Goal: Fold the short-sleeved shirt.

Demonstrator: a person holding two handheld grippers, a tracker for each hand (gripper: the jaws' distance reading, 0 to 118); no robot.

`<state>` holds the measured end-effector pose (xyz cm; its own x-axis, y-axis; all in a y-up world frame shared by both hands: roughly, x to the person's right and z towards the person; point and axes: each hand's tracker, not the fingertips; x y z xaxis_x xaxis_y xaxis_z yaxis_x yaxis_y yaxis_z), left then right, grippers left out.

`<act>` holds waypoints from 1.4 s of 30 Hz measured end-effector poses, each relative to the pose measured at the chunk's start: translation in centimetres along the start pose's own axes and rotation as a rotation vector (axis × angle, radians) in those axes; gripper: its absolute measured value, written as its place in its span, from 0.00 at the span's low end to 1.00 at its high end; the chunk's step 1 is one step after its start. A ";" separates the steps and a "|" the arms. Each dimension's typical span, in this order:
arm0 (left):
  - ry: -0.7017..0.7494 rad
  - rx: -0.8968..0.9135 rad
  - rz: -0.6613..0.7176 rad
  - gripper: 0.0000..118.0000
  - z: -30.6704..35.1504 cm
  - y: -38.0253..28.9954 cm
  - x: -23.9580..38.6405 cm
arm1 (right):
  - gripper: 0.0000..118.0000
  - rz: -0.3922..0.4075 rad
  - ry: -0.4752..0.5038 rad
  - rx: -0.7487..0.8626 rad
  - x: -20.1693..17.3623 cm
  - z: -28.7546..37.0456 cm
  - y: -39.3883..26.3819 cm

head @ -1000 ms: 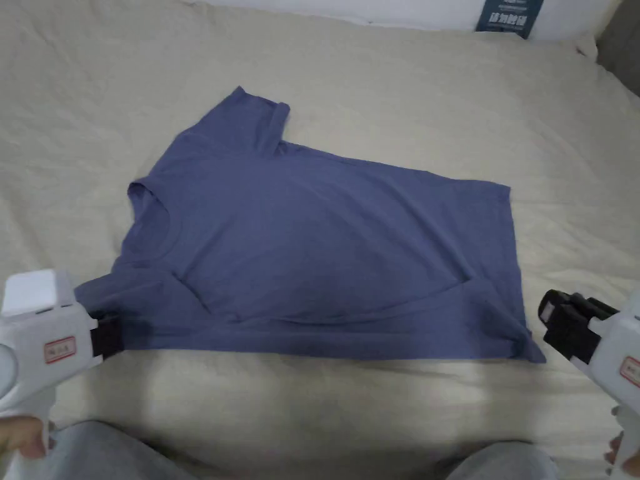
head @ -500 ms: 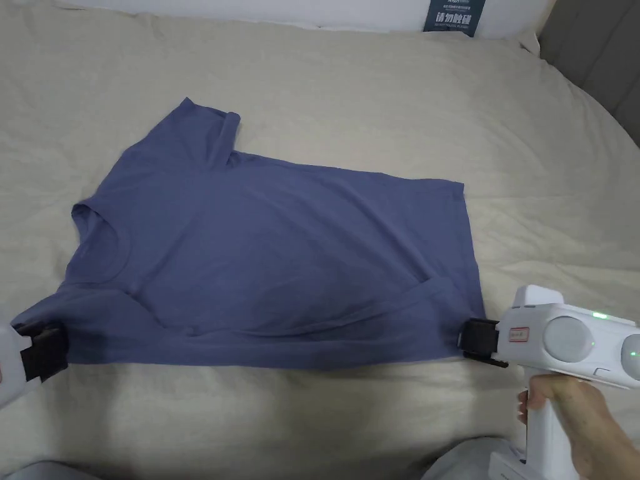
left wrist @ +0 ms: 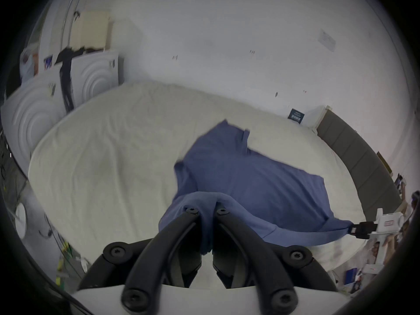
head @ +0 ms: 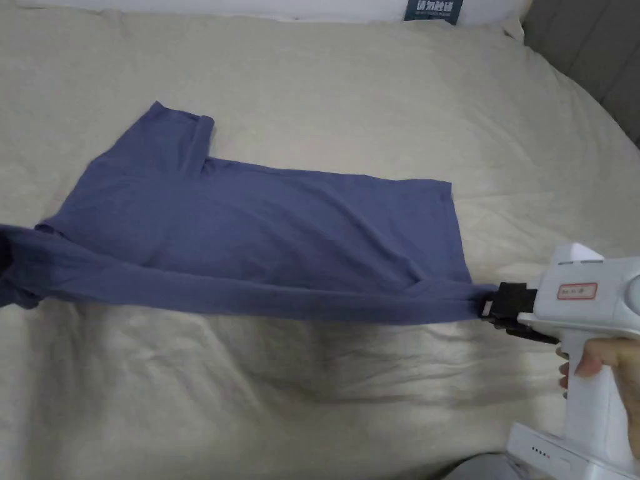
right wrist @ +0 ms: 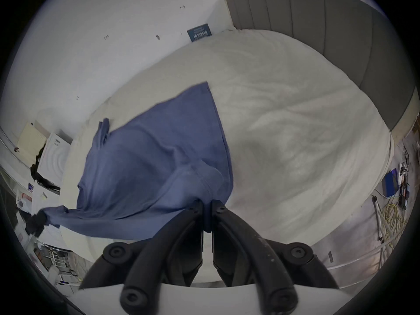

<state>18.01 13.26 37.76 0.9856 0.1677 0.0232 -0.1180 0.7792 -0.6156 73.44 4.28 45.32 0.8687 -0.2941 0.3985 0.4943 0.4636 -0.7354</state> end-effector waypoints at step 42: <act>0.137 0.565 -0.242 1.00 6.7 -4.8 5.0 | 1.00 0.412 0.024 0.797 -10.4 12.8 -7.1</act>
<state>22.73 14.41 46.11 0.9945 -0.1034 -0.0140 0.1017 0.9905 -0.0930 61.33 14.76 53.46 0.9857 0.0107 0.1684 0.0261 0.9763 -0.2147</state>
